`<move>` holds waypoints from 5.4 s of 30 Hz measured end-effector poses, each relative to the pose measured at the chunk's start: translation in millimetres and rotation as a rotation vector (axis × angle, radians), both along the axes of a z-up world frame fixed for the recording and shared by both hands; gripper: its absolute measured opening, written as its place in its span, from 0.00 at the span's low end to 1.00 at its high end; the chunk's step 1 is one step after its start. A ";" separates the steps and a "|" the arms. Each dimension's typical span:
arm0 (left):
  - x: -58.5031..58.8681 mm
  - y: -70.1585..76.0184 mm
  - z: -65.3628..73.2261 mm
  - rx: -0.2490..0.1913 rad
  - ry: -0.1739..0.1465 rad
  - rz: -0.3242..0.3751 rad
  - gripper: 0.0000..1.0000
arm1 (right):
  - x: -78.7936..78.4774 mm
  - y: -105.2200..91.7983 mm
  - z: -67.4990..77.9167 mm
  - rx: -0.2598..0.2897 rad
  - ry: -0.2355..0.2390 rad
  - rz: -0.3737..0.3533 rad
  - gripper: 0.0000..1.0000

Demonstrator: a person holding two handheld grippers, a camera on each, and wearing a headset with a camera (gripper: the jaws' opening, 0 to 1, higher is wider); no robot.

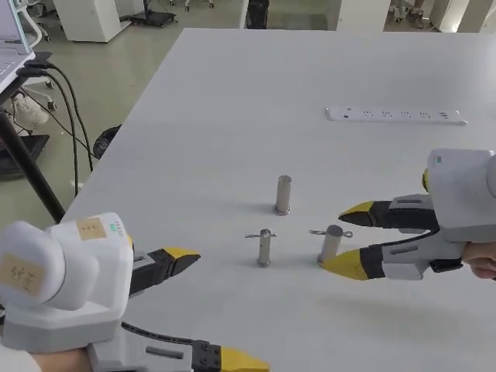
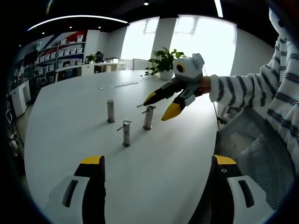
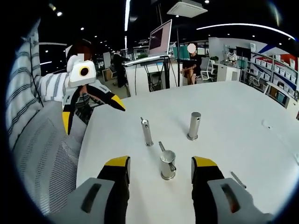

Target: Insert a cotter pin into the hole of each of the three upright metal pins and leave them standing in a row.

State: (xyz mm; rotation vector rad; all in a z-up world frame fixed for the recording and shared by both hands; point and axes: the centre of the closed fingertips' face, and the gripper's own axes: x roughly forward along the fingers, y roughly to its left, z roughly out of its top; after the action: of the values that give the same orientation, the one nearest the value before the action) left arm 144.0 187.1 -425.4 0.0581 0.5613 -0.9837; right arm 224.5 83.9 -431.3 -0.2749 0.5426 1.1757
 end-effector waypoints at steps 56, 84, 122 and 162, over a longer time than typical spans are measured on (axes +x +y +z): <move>6.3 -22.5 29.3 -0.112 -0.015 -0.014 0.98 | -69.4 -81.2 16.3 -0.001 0.056 -0.451 0.95; 34.7 -26.7 30.5 -0.047 0.001 0.068 0.95 | -62.9 -80.0 13.6 -0.026 0.063 -0.388 0.93; 114.3 -38.6 39.7 0.031 -0.061 0.071 0.82 | -65.0 -93.6 27.0 -0.036 0.023 -0.481 0.91; 193.5 -57.7 -10.5 0.146 -0.062 0.072 0.30 | -65.9 -110.0 23.6 -0.049 0.023 -0.524 0.86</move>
State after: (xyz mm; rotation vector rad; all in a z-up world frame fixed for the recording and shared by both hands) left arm 337.5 129.4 -435.8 0.1970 0.5742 -0.8672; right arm 158.6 -26.2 -407.7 -0.1470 0.6180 0.6590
